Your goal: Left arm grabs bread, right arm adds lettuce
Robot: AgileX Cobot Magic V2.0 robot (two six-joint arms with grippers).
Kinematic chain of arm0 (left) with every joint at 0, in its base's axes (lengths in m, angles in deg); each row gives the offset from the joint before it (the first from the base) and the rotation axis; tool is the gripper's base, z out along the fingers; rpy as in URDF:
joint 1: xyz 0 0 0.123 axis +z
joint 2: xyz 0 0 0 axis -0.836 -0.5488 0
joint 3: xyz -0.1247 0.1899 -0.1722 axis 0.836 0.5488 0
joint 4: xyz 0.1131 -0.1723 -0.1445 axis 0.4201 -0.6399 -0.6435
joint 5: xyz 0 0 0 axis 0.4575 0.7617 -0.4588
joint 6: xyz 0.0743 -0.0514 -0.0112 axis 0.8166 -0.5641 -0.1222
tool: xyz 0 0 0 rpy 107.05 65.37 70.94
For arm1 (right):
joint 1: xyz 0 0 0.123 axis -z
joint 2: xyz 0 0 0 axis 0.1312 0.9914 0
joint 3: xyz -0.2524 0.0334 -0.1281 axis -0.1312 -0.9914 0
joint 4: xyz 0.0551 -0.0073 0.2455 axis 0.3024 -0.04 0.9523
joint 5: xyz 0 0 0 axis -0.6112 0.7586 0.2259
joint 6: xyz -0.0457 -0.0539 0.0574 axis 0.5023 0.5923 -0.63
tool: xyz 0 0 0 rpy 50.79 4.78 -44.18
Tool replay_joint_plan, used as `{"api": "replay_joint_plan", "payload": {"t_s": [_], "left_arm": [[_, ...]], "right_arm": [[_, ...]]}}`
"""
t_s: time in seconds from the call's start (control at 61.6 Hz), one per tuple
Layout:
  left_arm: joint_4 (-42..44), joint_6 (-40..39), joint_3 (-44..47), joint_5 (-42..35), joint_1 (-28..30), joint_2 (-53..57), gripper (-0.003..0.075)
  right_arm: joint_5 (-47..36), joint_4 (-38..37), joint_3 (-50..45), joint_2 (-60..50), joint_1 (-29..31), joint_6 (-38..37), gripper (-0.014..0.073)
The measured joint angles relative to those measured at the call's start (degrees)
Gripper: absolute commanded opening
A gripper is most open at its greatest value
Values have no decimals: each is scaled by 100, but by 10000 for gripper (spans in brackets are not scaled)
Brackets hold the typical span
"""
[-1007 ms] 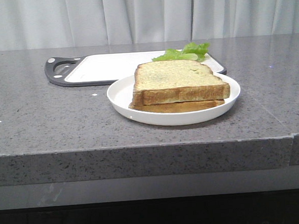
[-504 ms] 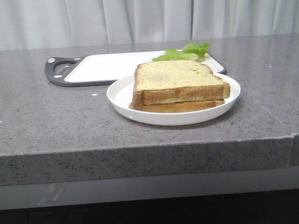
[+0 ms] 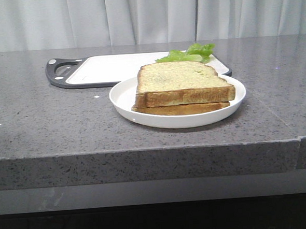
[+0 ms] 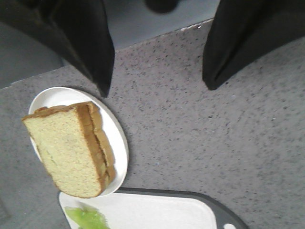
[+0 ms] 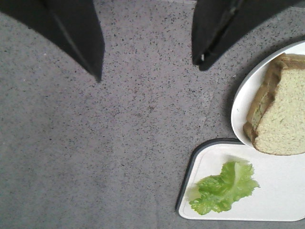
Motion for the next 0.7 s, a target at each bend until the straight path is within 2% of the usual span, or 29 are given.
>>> {"api": "replay_joint_plan", "payload": {"t_s": [0.13,0.357,0.52,0.699], "left_arm": [[-327,283,-187,-57,-243,-475,403],[-321,302,-608,-623,-1462,-1142,403],[41,-314,-1050,-908,-2242,-1858,403],[349,-882,-1620,-930,-2735,-2752,403]], "right_arm": [[5,0,0,5,0,0,437],[5,0,0,5,0,0,437],[14,0,0,5,0,0,437],[41,0,0,5,0,0,437]]}}
